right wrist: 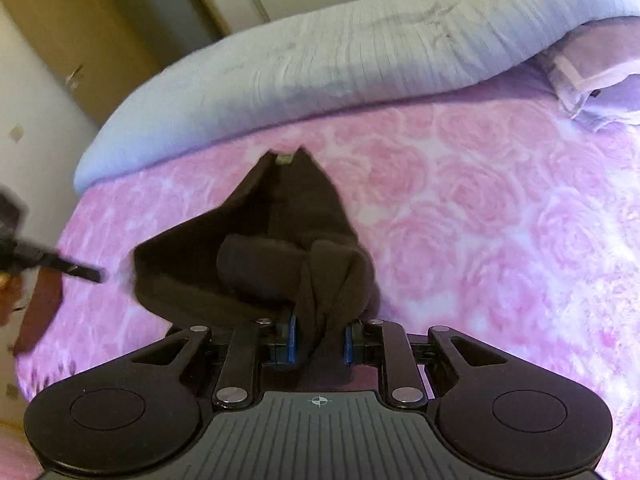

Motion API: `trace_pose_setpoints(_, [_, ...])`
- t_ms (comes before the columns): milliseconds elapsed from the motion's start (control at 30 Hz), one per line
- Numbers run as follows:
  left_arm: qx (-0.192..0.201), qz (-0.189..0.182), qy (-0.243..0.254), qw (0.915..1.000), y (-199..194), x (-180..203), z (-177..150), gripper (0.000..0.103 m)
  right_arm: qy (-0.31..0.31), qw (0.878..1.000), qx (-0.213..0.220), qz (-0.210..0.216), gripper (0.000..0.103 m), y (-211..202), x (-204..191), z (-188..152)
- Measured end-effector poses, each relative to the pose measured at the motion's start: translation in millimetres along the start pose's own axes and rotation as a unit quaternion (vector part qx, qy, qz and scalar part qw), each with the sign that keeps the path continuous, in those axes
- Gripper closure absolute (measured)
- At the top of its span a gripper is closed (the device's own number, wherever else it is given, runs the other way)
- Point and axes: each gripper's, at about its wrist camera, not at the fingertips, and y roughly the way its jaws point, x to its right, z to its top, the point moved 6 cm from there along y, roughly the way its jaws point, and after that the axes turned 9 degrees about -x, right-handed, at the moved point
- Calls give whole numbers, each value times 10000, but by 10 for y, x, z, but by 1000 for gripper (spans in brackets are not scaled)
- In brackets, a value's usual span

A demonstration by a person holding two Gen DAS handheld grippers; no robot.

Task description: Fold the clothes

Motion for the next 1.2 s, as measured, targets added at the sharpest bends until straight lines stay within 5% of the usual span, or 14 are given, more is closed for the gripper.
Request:
trace_pose_setpoints(67, [186, 575, -228, 9979, -342, -357, 13, 103, 396, 9990, 54, 192, 83, -7, 54, 72])
trace_pose_setpoints(133, [381, 662, -408, 9962, -439, -338, 49, 103, 307, 9994, -50, 126, 83, 15, 46, 81])
trace_pose_setpoints(233, [436, 299, -252, 9983, -432, -242, 181, 100, 132, 9996, -245, 107, 83, 89, -82, 40])
trace_pose_setpoints(300, [234, -72, 132, 9996, -123, 45, 199, 77, 181, 9994, -261, 142, 83, 123, -176, 14])
trace_pose_setpoints(433, [-327, -1257, 564, 9899, 672, 883, 57, 57, 632, 9973, -158, 323, 83, 159, -331, -35])
trace_pose_setpoints(500, [-561, -2272, -126, 9721, 1093, 1146, -6, 35, 751, 9965, -110, 351, 83, 153, -375, -57])
trace_pose_setpoints(567, [-756, -3135, -967, 9416, 1449, 1369, -66, 31, 852, 9957, -53, 350, 83, 133, -404, -82])
trace_pose_setpoints(700, [-984, -3797, -2456, 8865, 2012, 1602, -203, 29, 1166, 9924, 92, 391, 83, 61, -393, -150])
trace_pose_setpoints(767, [-1087, -4086, -3175, 8488, 2294, 1710, -266, 34, 1375, 9893, 147, 464, 83, 41, -363, -194])
trace_pose_setpoints(800, [-1113, -4164, -3401, 8358, 2405, 1760, -288, 60, 1469, 9877, 167, 509, 83, 38, -351, -219])
trace_pose_setpoints(867, [-1074, -4090, -3338, 8425, 2506, 1848, -300, 101, 1611, 9851, 169, 582, 83, 49, -331, -267])
trace_pose_setpoints(1000, [-720, -3782, -2716, 8821, 2283, 1766, -229, 103, 1798, 9815, 104, 653, 74, 98, -235, -300])
trace_pose_setpoints(1200, [-117, -3178, -2081, 9249, 1586, 1328, -273, 103, 2368, 9662, 271, 981, 65, 173, -29, -273])
